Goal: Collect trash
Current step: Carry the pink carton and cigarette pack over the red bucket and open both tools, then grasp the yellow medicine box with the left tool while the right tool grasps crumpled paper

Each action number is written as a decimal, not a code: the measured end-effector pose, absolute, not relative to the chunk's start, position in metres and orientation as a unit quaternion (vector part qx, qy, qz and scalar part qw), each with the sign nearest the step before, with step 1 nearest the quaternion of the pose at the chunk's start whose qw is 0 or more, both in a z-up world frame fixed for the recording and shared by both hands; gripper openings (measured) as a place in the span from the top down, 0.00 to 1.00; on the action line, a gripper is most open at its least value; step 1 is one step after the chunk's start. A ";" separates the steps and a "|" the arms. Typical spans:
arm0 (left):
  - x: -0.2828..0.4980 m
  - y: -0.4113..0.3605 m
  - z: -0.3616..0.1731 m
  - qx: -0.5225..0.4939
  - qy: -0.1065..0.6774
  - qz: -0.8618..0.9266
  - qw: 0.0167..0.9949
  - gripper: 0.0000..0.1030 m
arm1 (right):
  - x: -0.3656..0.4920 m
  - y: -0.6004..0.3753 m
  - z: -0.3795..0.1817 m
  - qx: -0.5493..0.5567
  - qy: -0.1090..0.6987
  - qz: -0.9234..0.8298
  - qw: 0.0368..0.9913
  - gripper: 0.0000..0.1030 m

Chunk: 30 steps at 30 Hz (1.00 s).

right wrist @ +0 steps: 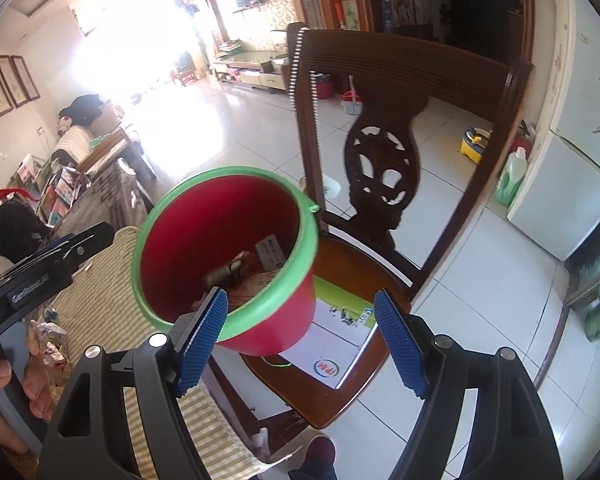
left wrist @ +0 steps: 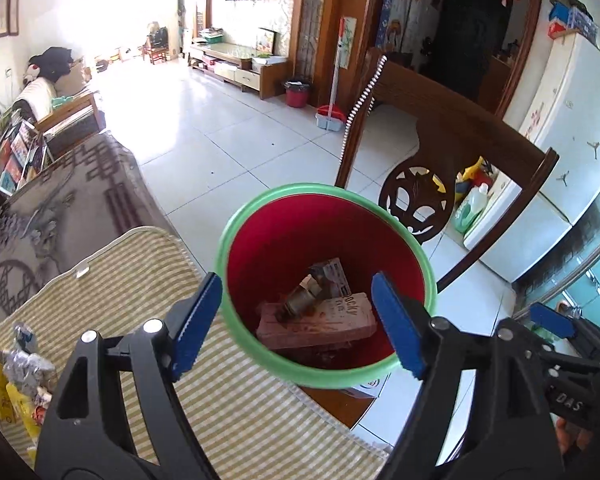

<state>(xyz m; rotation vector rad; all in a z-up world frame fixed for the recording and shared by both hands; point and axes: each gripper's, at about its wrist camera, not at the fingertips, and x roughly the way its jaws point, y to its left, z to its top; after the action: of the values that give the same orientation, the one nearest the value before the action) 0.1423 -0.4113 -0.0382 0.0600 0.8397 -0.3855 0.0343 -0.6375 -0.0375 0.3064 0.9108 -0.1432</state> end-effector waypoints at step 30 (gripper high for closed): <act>0.053 -0.022 -0.121 -0.172 0.490 0.089 0.850 0.26 | 0.068 -0.316 -0.052 0.020 0.489 0.127 0.863 0.28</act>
<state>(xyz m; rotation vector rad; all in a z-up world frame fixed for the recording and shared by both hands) 0.0532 -0.0224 -0.1208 -0.3613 1.0325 0.1876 0.0679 -0.3165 -0.0518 0.0415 1.0250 0.2659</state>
